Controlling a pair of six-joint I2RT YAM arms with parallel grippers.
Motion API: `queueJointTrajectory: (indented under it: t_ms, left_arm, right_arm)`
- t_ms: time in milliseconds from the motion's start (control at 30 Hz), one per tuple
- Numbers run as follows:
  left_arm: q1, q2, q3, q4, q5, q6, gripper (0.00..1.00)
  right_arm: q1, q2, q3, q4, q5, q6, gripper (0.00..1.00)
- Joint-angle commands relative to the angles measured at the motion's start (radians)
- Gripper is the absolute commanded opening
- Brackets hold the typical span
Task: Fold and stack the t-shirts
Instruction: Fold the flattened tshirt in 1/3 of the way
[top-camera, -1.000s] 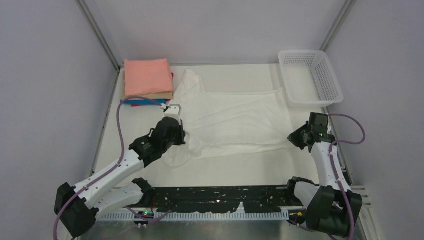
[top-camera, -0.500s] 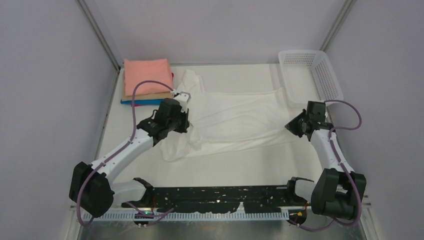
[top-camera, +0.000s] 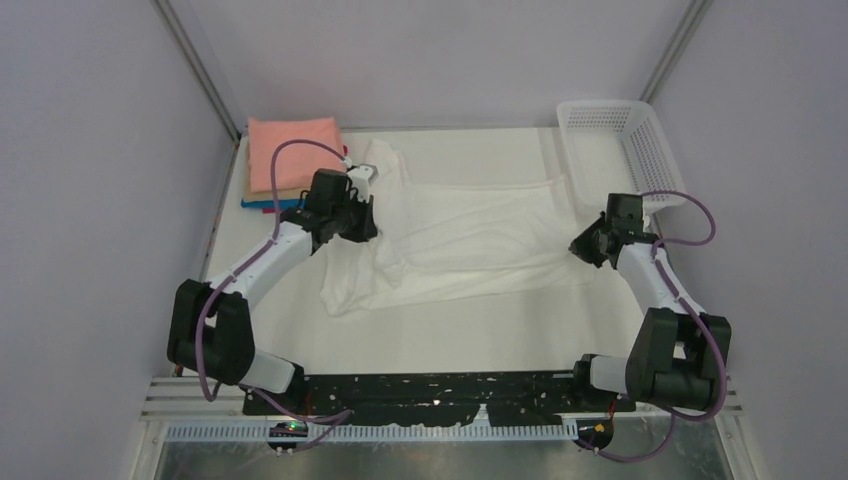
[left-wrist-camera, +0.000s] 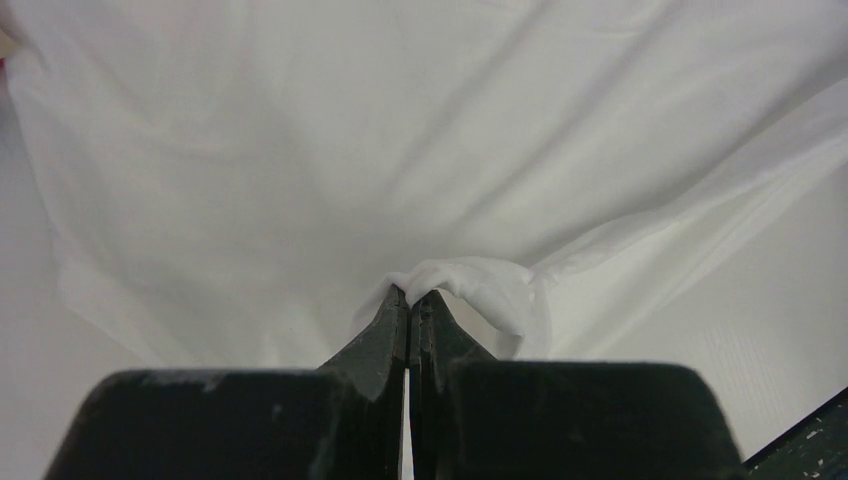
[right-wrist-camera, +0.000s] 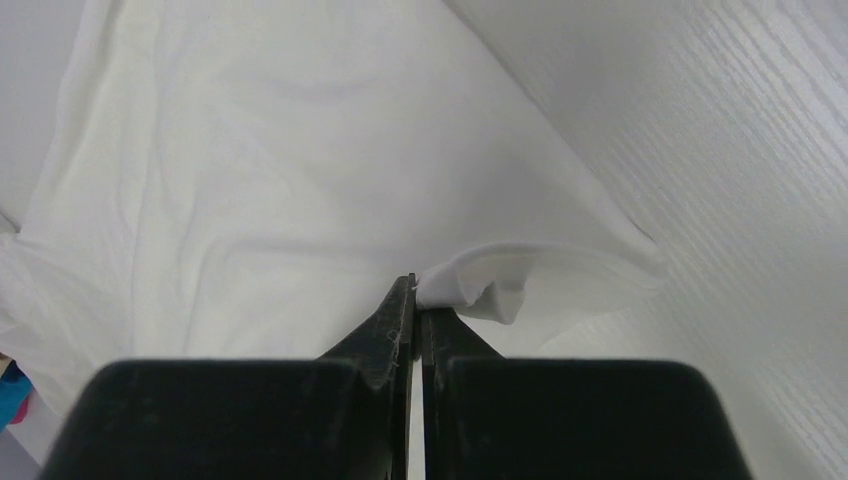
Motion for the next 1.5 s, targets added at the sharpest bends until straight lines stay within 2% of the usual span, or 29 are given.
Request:
queueJointTrajectory:
  t_ms: [0,167,467,567,667,700,733,767,867,900,1000,1100,1167,1300,1400,1467]
  left_arm:
    - [0.014,0.068,0.107,0.009,0.083,0.033,0.0]
    - [0.032,0.129,0.154,-0.011,0.074,0.026,0.0]
    - [0.051,0.24,0.259,-0.049,0.047,-0.012,0.01]
    - [0.053,0.29,0.317,-0.092,0.016,-0.032,0.02]
    - [0.057,0.327,0.358,-0.126,-0.041,-0.057,0.01]
    - [0.06,0.335,0.371,-0.139,-0.049,-0.064,0.06]
    - [0.063,0.34,0.379,-0.147,-0.054,-0.074,0.15]
    - [0.065,0.343,0.383,-0.148,-0.06,-0.082,0.3]
    - [0.075,0.347,0.396,-0.147,-0.087,-0.119,0.95]
    - [0.078,0.347,0.411,-0.16,-0.095,-0.132,0.99]
    - [0.082,0.345,0.461,-0.22,-0.101,-0.156,1.0]
    - [0.082,0.281,0.419,-0.226,-0.062,-0.178,1.0]
    - [0.082,0.215,0.334,-0.19,0.003,-0.203,1.0]
    - [0.065,0.096,0.151,-0.138,0.082,-0.242,1.0]
    - [0.005,0.035,0.061,-0.161,0.002,-0.236,1.0]
    - [-0.032,0.027,0.057,-0.196,-0.103,-0.218,0.99]
  right_arm:
    - [0.006,0.015,0.052,0.047,0.054,-0.004,0.06]
    - [0.022,0.051,0.073,0.068,0.057,0.003,0.08]
    - [0.036,0.086,0.085,0.093,0.172,0.033,0.14]
    - [0.041,0.093,0.089,0.11,0.169,0.033,0.24]
    - [0.044,0.094,0.091,0.103,0.17,0.028,0.42]
    - [0.044,0.09,0.089,0.1,0.171,0.027,0.46]
    - [0.044,0.08,0.087,0.095,0.17,0.025,0.53]
    - [0.044,0.073,0.079,0.094,0.169,0.022,0.61]
    - [0.044,0.021,0.053,0.08,0.163,0.016,0.71]
    - [0.044,-0.006,0.048,0.077,0.161,0.013,0.76]
    - [0.045,-0.057,0.017,0.064,0.142,-0.01,0.83]
    - [0.064,-0.108,0.005,0.047,0.13,-0.049,0.99]
    - [0.111,-0.126,0.003,0.039,0.143,-0.084,0.96]
    - [0.224,-0.114,-0.009,0.05,0.12,-0.135,0.95]
    - [0.262,-0.087,-0.044,0.108,0.056,-0.15,0.95]
    - [0.282,-0.055,-0.051,0.134,0.014,-0.16,0.95]
